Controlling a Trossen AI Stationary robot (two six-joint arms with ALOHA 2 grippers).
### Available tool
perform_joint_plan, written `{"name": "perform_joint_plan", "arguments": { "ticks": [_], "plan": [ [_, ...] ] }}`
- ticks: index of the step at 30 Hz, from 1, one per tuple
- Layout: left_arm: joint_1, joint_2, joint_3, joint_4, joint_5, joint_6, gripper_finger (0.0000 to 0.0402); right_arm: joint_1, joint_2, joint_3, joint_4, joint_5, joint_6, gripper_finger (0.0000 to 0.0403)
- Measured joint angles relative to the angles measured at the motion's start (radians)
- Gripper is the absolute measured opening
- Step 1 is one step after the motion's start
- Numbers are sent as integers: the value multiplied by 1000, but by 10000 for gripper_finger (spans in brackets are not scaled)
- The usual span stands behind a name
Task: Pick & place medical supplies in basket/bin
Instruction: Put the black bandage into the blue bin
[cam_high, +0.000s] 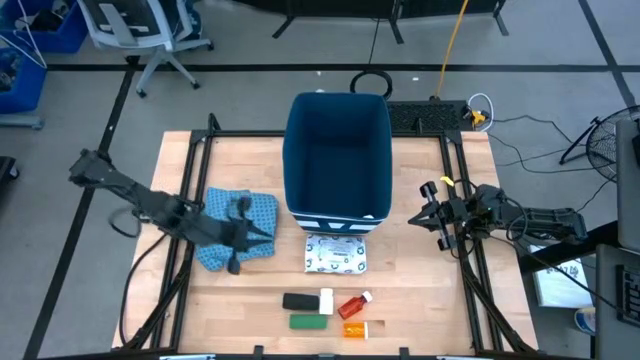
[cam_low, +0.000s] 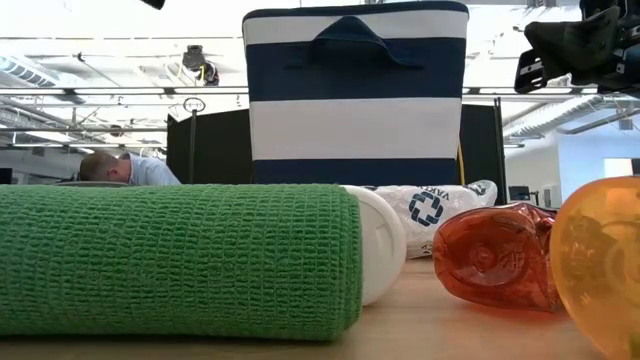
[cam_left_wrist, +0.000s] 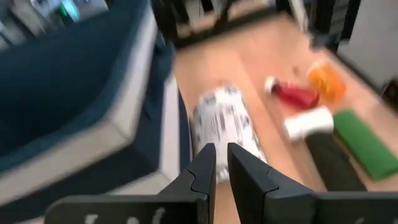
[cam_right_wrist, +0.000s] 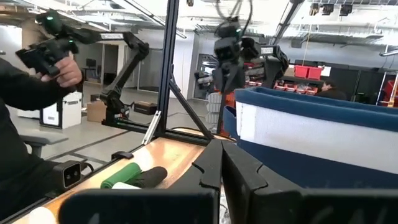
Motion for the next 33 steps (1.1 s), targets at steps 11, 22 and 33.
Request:
{"name": "perform_joint_plan", "arguments": {
  "ticks": [11,22,33],
  "plan": [
    [-59,288,22,-20,35,-232,84,0,0,0,22,55,-1,0],
    [-138,542,22,157,141,-347,275,0,0,0,38,237,-65,0],
    [-178,734,33,412,188,-328,324,0,0,0,37,232,-16,0]
  ]
}}
